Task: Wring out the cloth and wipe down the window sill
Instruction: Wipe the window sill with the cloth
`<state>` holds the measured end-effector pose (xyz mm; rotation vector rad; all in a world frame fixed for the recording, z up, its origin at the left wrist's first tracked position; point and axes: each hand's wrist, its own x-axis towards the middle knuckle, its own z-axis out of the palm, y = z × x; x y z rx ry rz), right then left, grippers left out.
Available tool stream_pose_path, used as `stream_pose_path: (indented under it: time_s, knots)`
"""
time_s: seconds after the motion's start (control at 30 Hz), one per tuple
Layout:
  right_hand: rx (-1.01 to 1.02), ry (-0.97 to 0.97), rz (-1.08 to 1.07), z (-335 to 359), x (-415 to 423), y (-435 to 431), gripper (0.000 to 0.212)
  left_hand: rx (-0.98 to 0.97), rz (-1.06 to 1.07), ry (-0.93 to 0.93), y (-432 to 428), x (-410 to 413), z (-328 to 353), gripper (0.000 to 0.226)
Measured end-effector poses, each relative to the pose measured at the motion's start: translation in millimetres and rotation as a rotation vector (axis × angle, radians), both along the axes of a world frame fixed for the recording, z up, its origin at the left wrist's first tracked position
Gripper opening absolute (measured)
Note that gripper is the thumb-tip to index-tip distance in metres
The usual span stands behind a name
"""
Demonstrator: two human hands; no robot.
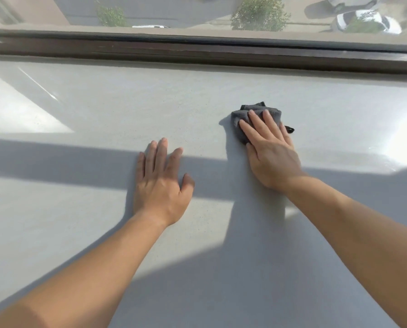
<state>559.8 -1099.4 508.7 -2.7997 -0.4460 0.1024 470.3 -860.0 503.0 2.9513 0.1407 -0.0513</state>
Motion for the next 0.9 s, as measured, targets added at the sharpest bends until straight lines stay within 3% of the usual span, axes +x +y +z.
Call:
stream_pose_path:
  time_s: [0.13,0.33,0.53,0.63,0.7,0.8,0.9]
  knots:
    - [-0.013,0.003,-0.250,-2,-3,10,0.055,-0.001,0.004,0.005,2,2,-3,0.072]
    - [-0.017,-0.006,0.131,-8,-64,25,0.055,-0.017,0.000,-0.001,5,5,-4,0.069]
    - [0.002,-0.006,-0.242,-11,-51,19,0.056,-0.021,-0.013,0.041,11,7,-10,0.070]
    - [-0.004,-0.034,-0.161,-15,-82,53,0.058,0.001,-0.032,0.091,16,8,-9,0.072]
    - [0.000,-0.055,-0.025,-17,-103,62,0.057,-0.105,-0.071,0.099,23,8,-4,0.074]
    - [0.007,-0.091,0.072,-15,-107,45,0.051,-0.445,-0.095,0.022,37,1,5,0.069]
    - [0.007,-0.049,-0.104,-12,-97,29,0.052,-0.402,-0.102,-0.051,41,-20,6,0.060]
